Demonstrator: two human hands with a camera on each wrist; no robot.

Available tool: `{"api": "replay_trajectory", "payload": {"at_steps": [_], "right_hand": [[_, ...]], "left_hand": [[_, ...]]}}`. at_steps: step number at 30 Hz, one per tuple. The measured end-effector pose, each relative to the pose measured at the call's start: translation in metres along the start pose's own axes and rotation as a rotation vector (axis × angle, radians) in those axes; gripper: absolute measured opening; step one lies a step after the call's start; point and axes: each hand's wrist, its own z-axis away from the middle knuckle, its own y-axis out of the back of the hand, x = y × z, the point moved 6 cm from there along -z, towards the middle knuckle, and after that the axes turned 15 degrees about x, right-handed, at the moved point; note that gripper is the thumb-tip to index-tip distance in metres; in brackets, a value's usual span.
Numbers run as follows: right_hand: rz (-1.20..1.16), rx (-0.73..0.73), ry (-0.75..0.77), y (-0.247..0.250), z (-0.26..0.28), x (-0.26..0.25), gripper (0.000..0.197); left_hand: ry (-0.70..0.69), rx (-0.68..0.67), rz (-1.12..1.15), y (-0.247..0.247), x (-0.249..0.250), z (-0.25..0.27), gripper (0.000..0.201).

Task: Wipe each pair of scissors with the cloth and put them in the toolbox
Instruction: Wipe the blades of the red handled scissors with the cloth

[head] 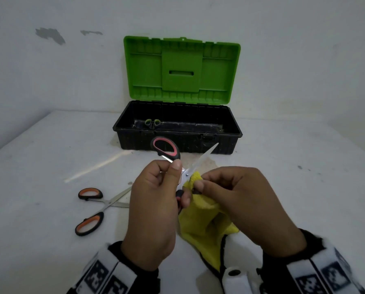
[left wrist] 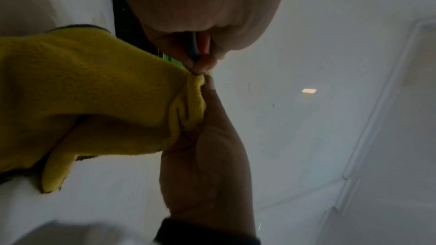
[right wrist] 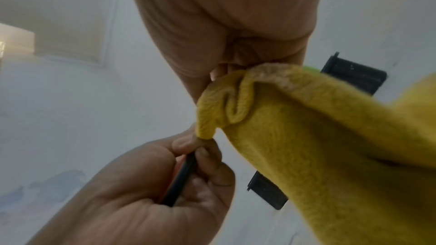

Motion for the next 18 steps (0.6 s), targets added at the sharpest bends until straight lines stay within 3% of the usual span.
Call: {"api": "replay_trajectory", "payload": {"at_steps": [4,11,18], "right_hand": [[-0.026,-0.059,-0.019,-0.011,-0.001,-0.004,0.019],[0.011,-0.133,-0.124,0.002,0.004,0.008,0.012],[-0.032,-0.137,-0.126,0.001,0.002,0.001,0.014]], "left_hand": [[-0.048,-0.004,-0.033,0.001,0.003,0.002,0.023],[-0.043,0.097,0.025,0.017,0.011,-0.013,0.021],[-0.09,0.051,-0.012,0.014,0.014,-0.014,0.019]]}}
